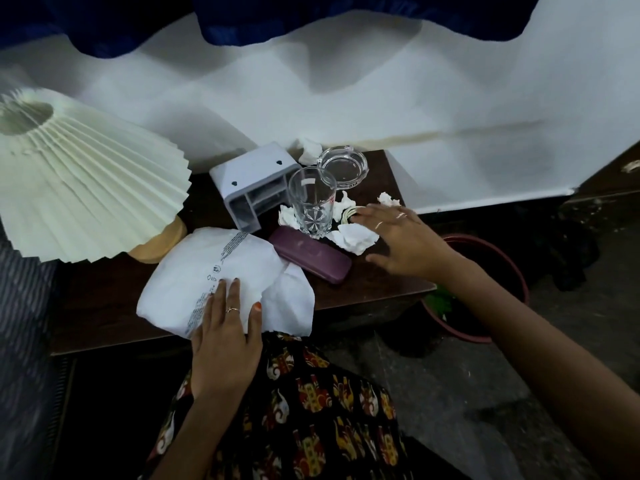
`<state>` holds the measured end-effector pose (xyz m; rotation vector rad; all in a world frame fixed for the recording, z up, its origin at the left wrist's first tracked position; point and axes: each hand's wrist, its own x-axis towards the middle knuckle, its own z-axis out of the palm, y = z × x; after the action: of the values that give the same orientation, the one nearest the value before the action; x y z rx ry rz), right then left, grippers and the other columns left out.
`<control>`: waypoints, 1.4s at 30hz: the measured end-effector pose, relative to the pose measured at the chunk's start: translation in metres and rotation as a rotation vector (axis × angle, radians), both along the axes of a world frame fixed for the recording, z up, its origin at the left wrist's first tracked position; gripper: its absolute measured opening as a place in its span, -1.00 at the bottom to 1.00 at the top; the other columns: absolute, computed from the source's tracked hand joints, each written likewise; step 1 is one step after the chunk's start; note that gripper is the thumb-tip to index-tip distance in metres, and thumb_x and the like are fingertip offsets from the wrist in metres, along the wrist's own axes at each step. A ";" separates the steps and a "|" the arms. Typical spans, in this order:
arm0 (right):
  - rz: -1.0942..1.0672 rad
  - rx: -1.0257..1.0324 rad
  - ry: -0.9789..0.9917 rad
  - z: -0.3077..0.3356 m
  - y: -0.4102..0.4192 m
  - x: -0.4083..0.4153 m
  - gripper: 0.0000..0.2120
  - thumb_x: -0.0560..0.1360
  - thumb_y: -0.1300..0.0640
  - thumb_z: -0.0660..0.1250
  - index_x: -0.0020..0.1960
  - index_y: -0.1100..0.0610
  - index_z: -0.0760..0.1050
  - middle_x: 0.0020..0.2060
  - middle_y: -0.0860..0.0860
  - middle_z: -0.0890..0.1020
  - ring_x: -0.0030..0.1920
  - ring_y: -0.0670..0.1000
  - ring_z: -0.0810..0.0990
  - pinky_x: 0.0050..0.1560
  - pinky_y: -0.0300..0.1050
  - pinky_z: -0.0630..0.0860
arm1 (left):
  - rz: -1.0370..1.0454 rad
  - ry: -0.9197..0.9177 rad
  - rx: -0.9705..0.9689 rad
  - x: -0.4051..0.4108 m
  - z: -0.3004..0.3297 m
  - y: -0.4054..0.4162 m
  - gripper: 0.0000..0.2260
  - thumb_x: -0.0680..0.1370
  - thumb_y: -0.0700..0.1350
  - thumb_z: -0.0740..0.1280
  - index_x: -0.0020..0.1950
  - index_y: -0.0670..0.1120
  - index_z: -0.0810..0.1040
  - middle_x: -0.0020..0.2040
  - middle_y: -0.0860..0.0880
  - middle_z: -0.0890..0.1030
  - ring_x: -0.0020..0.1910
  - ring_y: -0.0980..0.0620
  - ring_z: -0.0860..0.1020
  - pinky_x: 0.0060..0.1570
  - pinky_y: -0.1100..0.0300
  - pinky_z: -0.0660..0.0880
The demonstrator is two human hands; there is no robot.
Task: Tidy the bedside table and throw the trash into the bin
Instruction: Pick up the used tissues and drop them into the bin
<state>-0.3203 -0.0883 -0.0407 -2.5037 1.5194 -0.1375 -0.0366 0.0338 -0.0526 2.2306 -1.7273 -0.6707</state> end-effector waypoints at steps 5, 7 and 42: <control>-0.042 0.012 0.086 -0.011 -0.012 0.016 -0.57 0.47 0.03 0.30 0.34 0.03 0.43 0.41 -0.04 0.40 0.47 -0.02 0.24 0.46 0.04 0.06 | -0.017 0.010 -0.003 -0.002 0.001 0.003 -0.46 0.60 0.13 0.04 0.54 0.06 -0.02 0.58 0.03 0.01 0.54 0.01 0.02 0.43 -0.14 0.09; -0.102 0.011 0.040 -0.011 -0.014 0.019 -0.68 0.50 0.08 0.26 0.24 0.04 0.51 0.30 -0.02 0.52 0.38 0.03 0.37 0.39 0.03 0.21 | -0.021 0.012 -0.004 -0.002 0.001 0.002 -0.46 0.60 0.14 0.04 0.55 0.06 -0.02 0.58 0.03 0.01 0.54 0.02 0.01 0.44 -0.13 0.08; -0.939 -0.043 -0.603 -0.020 -0.021 -0.068 -0.61 0.57 0.02 0.23 0.30 0.22 0.40 0.14 0.22 0.58 0.01 0.16 0.60 -0.02 -0.17 0.42 | -0.041 -0.011 0.019 -0.008 -0.003 -0.002 -0.41 0.58 0.18 0.04 0.54 0.13 -0.14 0.58 0.07 -0.08 0.54 0.01 -0.01 0.43 -0.13 0.10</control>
<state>-0.3883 -0.1092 -0.0603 -1.3422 2.1953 -0.9505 -0.0443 0.0321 -0.0558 2.2217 -1.7835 -0.6873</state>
